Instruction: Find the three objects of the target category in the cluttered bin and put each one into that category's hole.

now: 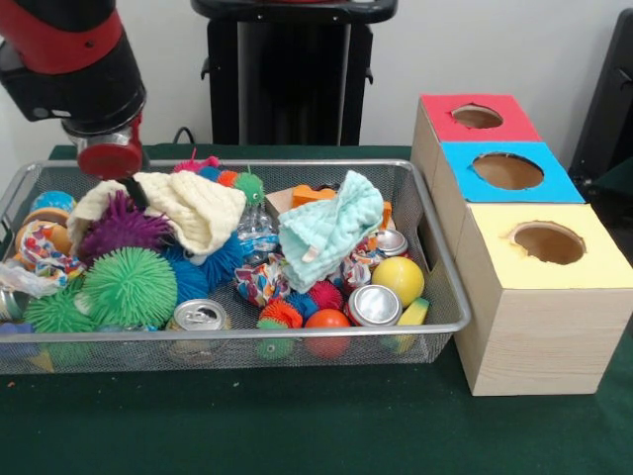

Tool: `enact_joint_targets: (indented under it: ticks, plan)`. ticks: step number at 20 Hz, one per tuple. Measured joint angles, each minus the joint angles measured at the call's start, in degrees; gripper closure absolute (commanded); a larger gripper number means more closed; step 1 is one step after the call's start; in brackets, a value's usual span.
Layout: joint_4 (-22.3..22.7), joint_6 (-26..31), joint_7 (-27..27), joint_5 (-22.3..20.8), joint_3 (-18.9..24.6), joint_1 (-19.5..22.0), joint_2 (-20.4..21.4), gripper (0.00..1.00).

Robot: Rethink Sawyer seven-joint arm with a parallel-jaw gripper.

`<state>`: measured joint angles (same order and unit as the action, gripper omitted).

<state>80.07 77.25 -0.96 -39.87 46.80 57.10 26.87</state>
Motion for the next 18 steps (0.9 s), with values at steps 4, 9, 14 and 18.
enact_joint_targets:
  ticks: [4, 9, 14, 18]
  plan:
    - [0.3, -0.8, 1.9, -0.7, 0.0, 2.3, 0.0, 0.0]
    - [1.4, -2.3, 2.7, -0.8, 0.0, 5.9, 0.0, 0.0]
    - [3.5, -2.6, 2.7, -0.9, 0.0, 10.0, 0.1, 0.0]
    - [3.7, -2.7, 2.7, -1.0, 0.0, 11.6, 0.1, 0.0]
